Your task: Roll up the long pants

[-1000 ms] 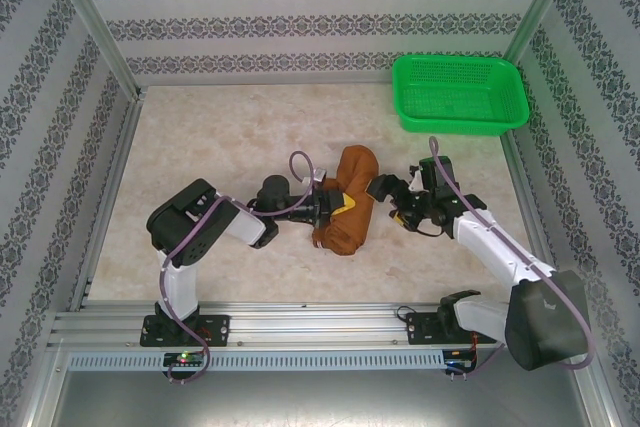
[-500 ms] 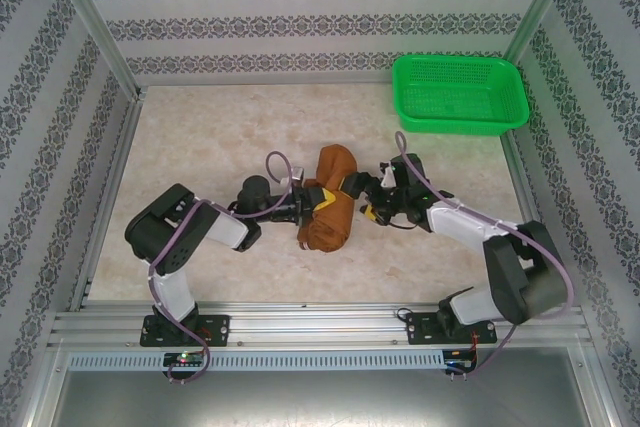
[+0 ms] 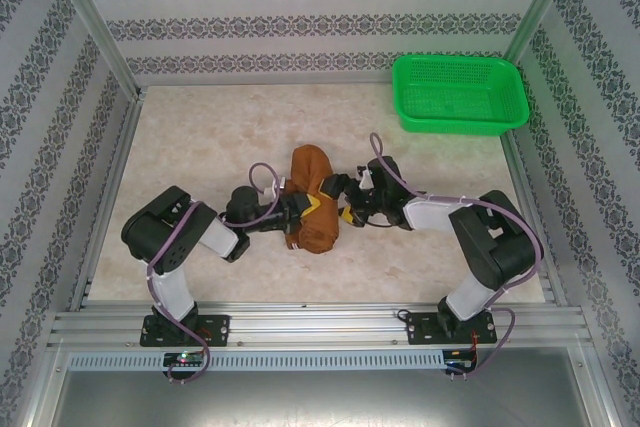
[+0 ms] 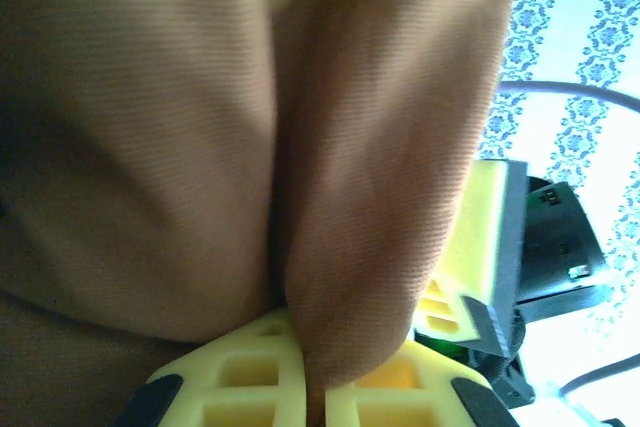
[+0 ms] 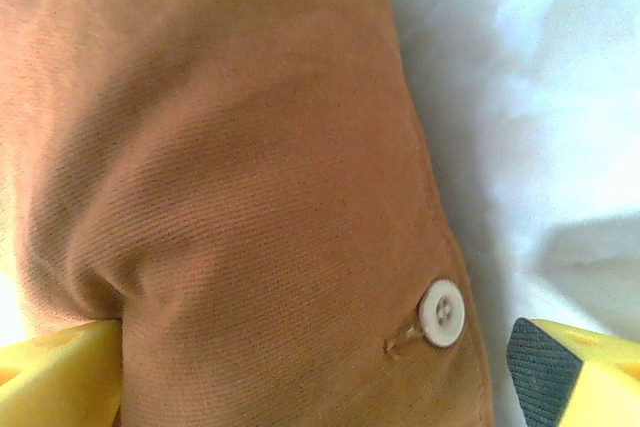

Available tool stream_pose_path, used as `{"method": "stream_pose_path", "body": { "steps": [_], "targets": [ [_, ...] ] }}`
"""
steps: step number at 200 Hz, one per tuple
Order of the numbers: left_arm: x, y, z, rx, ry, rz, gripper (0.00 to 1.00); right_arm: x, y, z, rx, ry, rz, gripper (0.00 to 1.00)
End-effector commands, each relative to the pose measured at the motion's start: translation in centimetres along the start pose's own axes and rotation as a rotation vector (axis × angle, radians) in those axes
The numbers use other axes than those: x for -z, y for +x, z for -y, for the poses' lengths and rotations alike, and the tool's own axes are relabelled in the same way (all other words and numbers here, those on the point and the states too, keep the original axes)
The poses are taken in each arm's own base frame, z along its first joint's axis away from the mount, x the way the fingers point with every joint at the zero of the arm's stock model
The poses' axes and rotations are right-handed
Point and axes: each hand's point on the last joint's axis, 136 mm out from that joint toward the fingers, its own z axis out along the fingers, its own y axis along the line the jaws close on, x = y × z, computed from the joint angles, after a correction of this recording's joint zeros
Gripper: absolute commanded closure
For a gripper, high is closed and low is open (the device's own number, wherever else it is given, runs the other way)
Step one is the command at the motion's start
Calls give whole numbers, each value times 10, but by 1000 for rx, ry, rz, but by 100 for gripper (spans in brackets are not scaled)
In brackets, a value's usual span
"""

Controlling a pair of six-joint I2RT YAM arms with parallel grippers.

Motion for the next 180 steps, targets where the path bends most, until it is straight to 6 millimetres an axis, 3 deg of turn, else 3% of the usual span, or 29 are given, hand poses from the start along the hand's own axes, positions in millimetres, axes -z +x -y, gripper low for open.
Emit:
{"method": "stream_pose_path", "body": {
  "steps": [1, 37, 58, 121, 151, 156, 159, 170, 180],
  "targets": [
    [10, 6, -24, -25, -27, 29, 100, -6, 29, -9, 23, -49, -124, 3],
    [25, 3, -51, 34, -93, 97, 100, 0, 26, -21, 49, -86, -124, 2],
    [27, 3, -59, 57, -113, 100, 100, -6, 27, -26, 86, -101, -170, 3],
    [10, 8, -35, 22, -52, 0, 100, -63, 28, -33, 135, -145, -314, 2],
    [5, 10, -22, -11, -23, -45, 100, -93, 33, -33, 147, -149, -373, 7],
    [5, 9, -20, -13, -18, -49, 100, -98, 34, -31, 149, -146, -378, 12],
    [5, 9, -18, -16, -14, -51, 100, -100, 34, -32, 155, -150, -381, 21],
    [5, 7, -16, -22, -8, -54, 100, -110, 33, -23, 140, -131, -387, 100],
    [7, 4, -17, -21, -10, -49, 100, -112, 28, -10, 112, -98, -363, 100]
  ]
}}
